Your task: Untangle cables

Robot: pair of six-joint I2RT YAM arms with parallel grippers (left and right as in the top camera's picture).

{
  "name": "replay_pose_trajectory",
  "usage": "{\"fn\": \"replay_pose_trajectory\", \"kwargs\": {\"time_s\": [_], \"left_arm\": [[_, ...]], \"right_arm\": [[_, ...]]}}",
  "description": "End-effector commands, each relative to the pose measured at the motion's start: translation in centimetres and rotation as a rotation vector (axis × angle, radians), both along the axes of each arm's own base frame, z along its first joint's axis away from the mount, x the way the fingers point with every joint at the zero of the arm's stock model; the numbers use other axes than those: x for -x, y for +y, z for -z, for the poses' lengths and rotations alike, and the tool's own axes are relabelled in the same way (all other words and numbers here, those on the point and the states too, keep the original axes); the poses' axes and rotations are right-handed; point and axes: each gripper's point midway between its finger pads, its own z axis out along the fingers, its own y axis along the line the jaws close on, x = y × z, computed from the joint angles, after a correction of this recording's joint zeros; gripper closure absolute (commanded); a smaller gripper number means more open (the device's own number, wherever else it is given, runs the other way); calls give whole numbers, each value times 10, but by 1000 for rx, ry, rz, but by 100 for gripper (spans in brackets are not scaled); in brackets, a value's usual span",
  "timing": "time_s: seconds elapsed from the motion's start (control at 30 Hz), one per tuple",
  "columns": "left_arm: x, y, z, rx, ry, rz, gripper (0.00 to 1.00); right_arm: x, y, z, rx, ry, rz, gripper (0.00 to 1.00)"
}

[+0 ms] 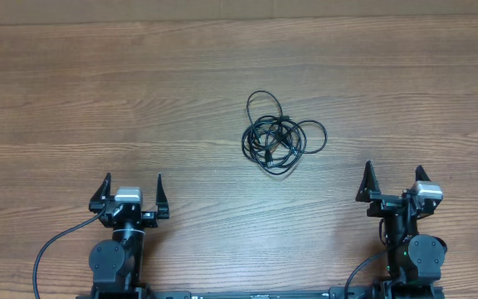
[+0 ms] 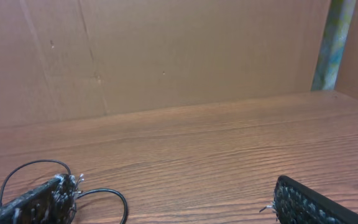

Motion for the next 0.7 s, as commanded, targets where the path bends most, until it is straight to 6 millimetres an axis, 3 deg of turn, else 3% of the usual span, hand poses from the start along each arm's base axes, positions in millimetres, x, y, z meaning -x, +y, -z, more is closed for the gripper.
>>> {"fn": "replay_pose_trajectory", "kwargs": {"time_s": [0.0, 0.67], "left_arm": [[0, 1, 0, -22, -5, -2, 0], [0, 8, -2, -77, -8, -40, 1]], "right_arm": [[0, -1, 2, 1, -1, 3, 0], [0, -1, 2, 1, -1, 3, 0]]}}
